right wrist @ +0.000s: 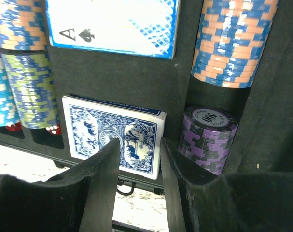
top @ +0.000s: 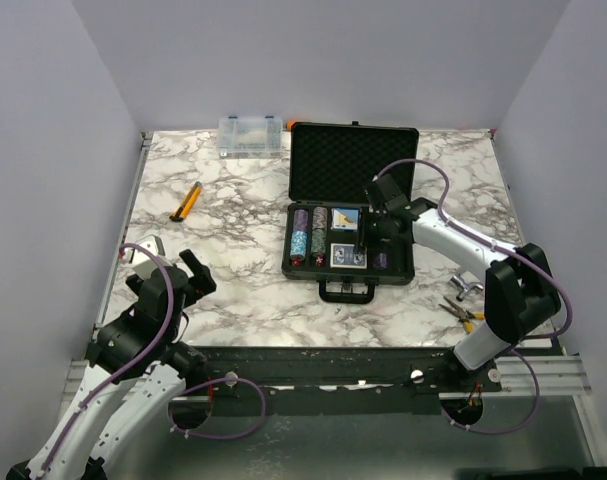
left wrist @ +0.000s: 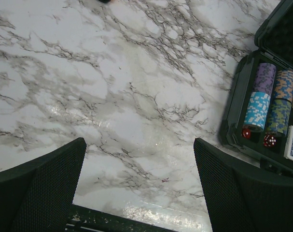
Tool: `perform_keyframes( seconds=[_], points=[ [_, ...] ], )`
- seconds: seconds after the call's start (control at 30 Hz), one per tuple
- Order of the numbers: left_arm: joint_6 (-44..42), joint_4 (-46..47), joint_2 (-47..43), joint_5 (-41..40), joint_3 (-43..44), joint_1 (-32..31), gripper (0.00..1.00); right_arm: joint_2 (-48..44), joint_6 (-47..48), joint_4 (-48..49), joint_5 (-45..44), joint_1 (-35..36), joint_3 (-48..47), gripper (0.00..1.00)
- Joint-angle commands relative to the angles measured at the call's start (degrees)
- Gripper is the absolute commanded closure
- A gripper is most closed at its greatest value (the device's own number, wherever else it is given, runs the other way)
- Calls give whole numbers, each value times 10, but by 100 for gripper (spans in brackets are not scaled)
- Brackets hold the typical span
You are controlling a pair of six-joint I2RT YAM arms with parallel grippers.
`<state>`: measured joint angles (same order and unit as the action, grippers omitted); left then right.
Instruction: Pack up texas hold em set
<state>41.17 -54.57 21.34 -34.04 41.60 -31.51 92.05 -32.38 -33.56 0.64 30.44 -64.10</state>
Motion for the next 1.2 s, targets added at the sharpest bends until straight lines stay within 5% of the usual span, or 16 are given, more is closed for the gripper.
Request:
perform_keyframes(
  seconds=[0.0,0.73,0.97,1.17],
  points=[
    [3,-8,5,-2,3,3,8,-4,22,-40,-26,5,-51,57],
    [-6,-1,-5,6,0,4,8,28,-10,7,36,5,17,71],
    [-8,2,-1,8,0,3,8,19,4,-44,-2,6,-65,71],
    [-10,2,4,7,2,4,8,33,25,-66,-18,4,-188,59]
  ],
)
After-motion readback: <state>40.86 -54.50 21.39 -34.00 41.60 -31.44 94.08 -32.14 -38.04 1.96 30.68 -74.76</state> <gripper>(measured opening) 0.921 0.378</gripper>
